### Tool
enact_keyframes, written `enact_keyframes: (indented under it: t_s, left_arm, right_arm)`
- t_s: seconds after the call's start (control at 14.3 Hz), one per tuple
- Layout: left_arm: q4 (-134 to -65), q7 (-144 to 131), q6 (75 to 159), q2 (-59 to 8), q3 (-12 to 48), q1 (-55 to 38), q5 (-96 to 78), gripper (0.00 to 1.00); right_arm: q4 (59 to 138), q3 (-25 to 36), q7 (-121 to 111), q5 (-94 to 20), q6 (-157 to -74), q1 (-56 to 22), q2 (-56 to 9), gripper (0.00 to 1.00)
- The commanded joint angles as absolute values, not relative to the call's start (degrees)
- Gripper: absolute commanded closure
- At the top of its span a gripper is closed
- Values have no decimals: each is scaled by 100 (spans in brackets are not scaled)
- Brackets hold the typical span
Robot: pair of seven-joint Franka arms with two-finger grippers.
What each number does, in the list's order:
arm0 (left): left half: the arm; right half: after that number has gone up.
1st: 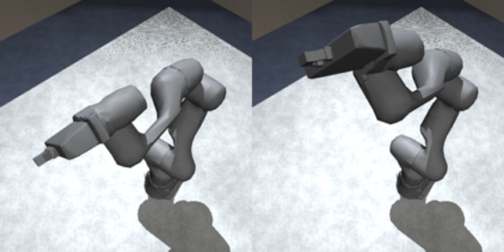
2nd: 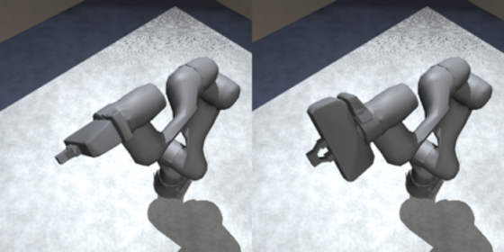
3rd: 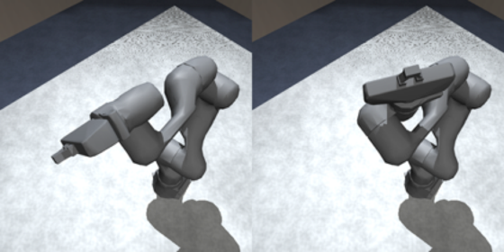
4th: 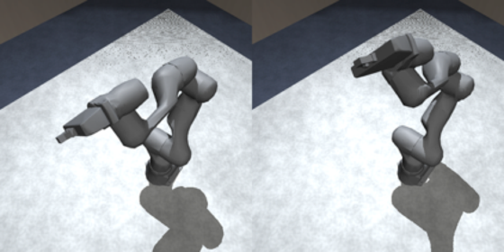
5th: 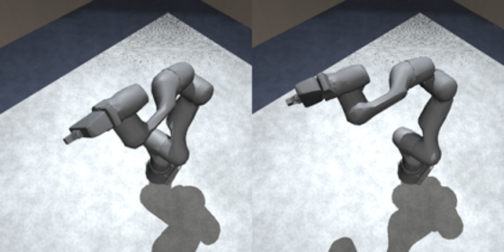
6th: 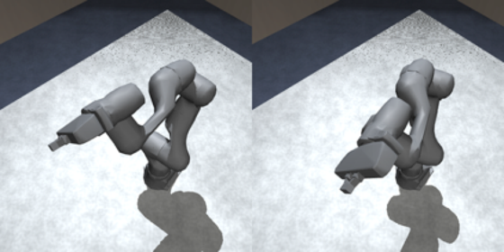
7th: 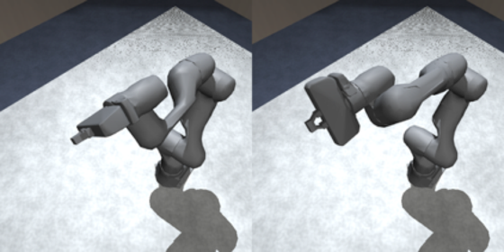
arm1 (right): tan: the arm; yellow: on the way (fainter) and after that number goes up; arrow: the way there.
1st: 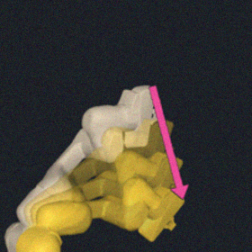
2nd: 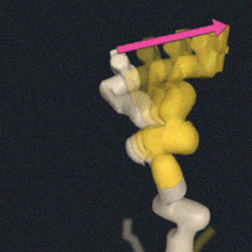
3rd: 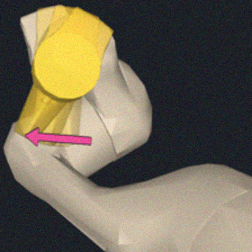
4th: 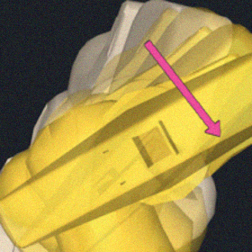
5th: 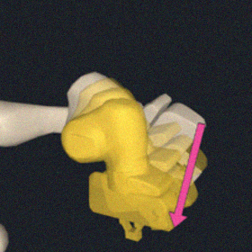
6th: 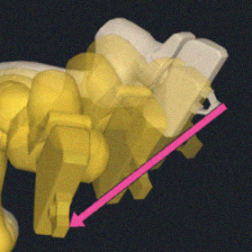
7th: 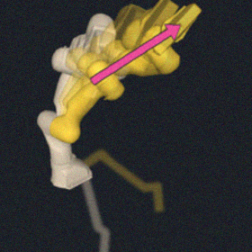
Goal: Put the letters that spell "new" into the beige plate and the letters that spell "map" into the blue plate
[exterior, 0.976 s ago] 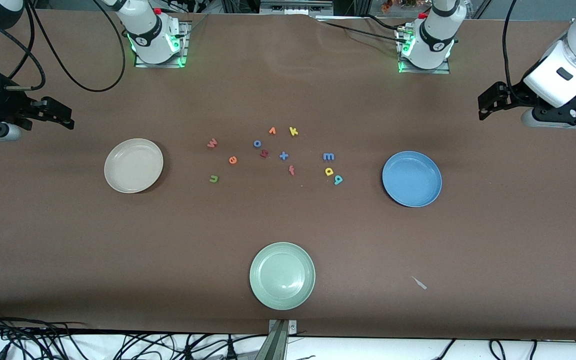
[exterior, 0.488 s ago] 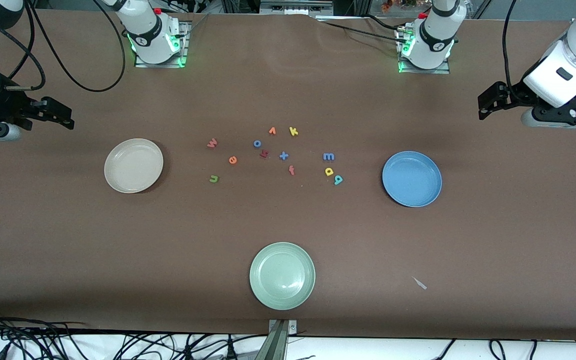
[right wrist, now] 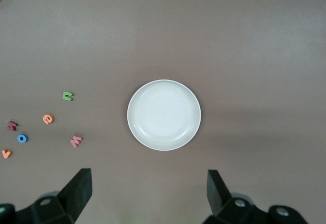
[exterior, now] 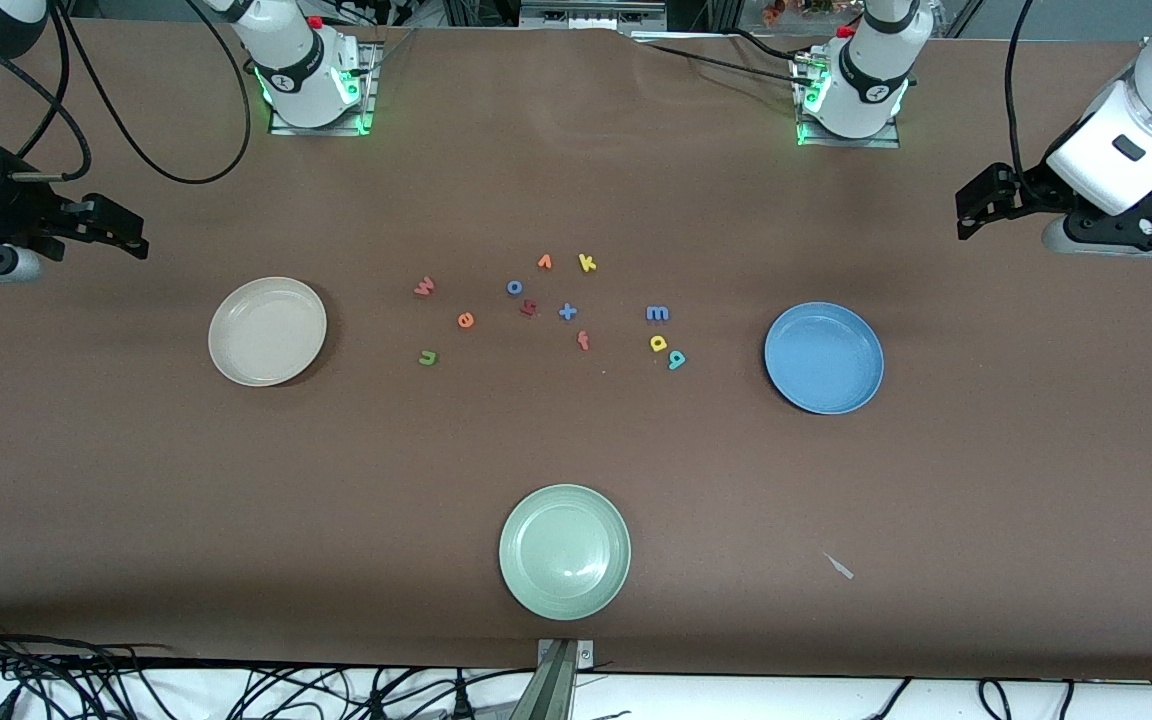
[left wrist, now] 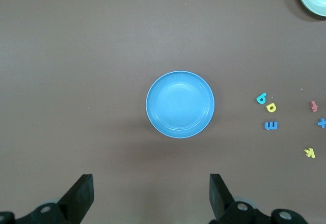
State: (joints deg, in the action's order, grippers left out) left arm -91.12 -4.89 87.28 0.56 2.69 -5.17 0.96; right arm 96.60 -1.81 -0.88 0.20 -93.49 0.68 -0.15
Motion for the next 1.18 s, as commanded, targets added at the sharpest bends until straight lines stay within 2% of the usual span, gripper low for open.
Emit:
enact_keyframes:
  t_s: [0.0,0.63,1.12]
  left_arm:
    - [-8947,-404,8587,0,264,-545,158,0]
    - [-8947,-352,8394,-35,272,-554,123,0]
    - [-8947,-404,8174,-851,404,-747,88,0]
  right_arm:
    - [9686,-193,-176,79,-9334,97,18,0]
    - [9686,-193,-114,26,-9334,97,-9,0]
    - [9703,-255,-158,52,-9369,36,-210,0]
